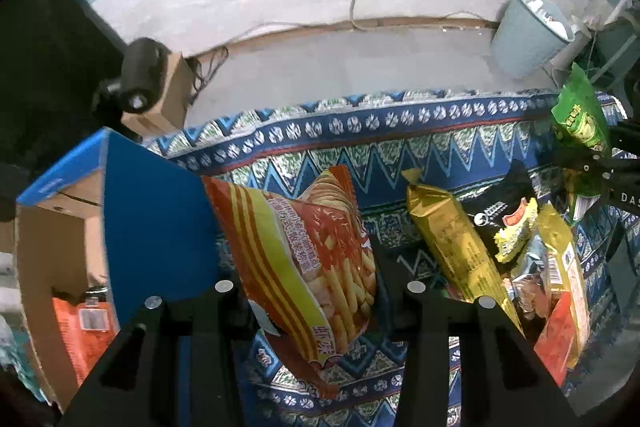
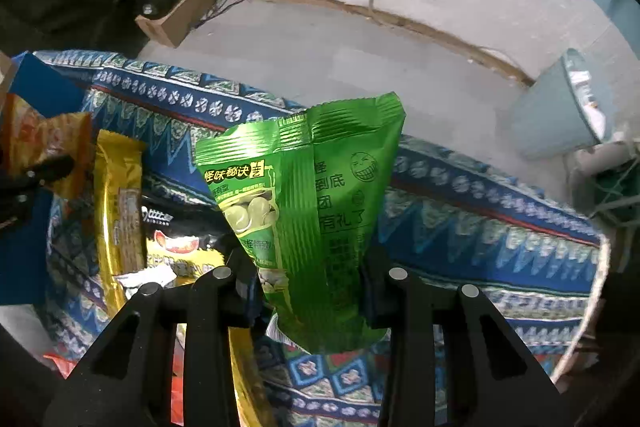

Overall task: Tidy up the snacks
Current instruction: 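Lift both held bags and carry them over the cardboard box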

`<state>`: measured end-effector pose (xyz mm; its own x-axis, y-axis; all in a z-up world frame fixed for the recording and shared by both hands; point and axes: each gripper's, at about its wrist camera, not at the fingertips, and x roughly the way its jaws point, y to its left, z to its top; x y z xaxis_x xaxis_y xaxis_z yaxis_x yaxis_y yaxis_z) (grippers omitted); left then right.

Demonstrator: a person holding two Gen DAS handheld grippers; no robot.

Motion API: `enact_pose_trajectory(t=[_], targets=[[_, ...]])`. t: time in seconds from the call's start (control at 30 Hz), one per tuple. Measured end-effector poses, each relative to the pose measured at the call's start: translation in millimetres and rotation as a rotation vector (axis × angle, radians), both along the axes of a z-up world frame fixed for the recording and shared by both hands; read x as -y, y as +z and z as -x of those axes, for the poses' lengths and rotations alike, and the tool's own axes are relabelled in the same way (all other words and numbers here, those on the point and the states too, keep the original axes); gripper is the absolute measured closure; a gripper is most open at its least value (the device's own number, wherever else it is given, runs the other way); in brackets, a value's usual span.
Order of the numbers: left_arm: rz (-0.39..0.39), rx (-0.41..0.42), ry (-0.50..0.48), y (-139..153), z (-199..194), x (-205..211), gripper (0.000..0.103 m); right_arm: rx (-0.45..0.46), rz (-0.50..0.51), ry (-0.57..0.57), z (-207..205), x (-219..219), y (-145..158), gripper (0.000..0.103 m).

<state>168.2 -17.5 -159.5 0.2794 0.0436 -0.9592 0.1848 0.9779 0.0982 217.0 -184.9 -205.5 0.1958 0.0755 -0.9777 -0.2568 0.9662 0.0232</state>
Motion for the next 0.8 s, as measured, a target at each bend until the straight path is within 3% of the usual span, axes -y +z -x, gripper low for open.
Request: enact_pose_trajectory(t=[0.2,0.8], targets=[[-0.011,0.059,-0.024,27.3,12.8,7.2,0.059,0.032,0.037,-0.022,8.4,3.3,18.8,0.067],[-0.051,0.213,-0.114,97.9,65.5,12.6,0.059,0.101,-0.046,-0.033,49.8,-9.8,90.9,0.067]])
